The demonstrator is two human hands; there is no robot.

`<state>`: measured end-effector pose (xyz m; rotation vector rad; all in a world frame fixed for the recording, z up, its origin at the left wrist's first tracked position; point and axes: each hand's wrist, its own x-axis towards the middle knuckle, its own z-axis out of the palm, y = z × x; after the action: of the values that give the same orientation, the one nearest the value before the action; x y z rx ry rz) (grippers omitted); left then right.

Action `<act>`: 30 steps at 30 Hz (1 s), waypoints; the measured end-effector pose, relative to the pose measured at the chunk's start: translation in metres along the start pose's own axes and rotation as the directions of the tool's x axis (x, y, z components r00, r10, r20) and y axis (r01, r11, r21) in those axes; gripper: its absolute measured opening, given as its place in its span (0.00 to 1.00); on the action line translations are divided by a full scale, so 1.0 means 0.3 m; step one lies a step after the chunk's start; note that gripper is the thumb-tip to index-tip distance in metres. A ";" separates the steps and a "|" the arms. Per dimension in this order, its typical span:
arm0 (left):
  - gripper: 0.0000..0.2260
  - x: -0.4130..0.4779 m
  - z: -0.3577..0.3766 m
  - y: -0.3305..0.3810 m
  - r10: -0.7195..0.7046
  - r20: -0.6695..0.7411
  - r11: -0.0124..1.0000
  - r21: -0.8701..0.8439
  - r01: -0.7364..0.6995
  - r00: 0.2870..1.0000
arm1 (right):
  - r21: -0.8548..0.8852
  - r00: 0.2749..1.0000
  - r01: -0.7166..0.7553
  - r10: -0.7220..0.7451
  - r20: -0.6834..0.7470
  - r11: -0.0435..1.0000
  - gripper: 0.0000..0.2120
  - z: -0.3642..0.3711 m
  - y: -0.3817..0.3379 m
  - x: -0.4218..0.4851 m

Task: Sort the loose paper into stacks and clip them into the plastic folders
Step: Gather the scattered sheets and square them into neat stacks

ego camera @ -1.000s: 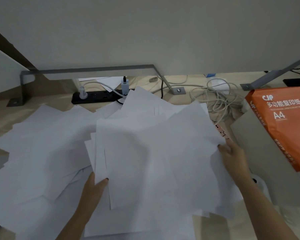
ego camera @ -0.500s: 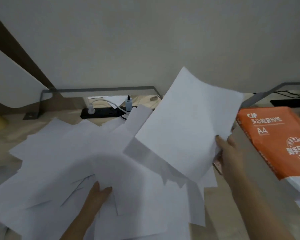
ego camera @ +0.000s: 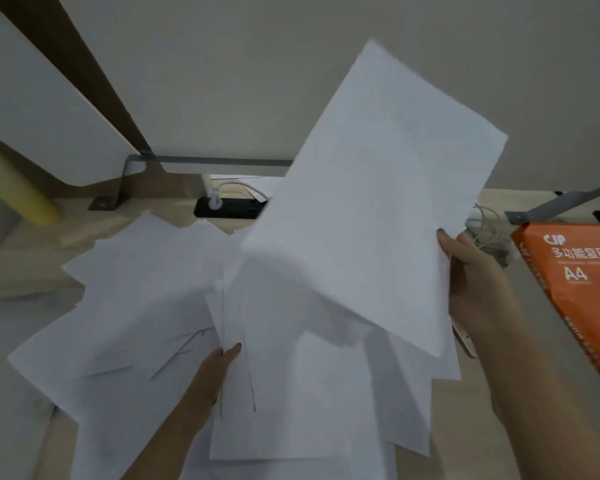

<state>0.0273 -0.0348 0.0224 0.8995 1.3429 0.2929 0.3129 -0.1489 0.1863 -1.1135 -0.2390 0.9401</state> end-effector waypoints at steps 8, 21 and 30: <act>0.23 -0.006 0.002 0.024 -0.039 0.063 0.983 -0.175 0.050 0.997 | 0.069 0.969 -0.116 0.128 -0.212 0.991 0.07 -0.073 0.214 0.018; 0.49 0.058 -0.006 -0.064 0.059 0.058 0.996 -0.065 -0.055 0.997 | -0.349 0.736 -0.670 0.522 -0.432 0.656 0.05 -0.203 0.621 -0.135; 0.28 0.133 -0.016 -0.052 0.065 0.006 0.996 -0.062 -0.065 0.998 | -0.846 0.939 -0.332 0.058 -0.340 0.418 0.17 -0.297 0.501 -0.111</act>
<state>0.0282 -0.0168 -0.0169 0.8924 1.2922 0.3788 0.2671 -0.2145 0.0276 -2.3221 -0.4239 0.8432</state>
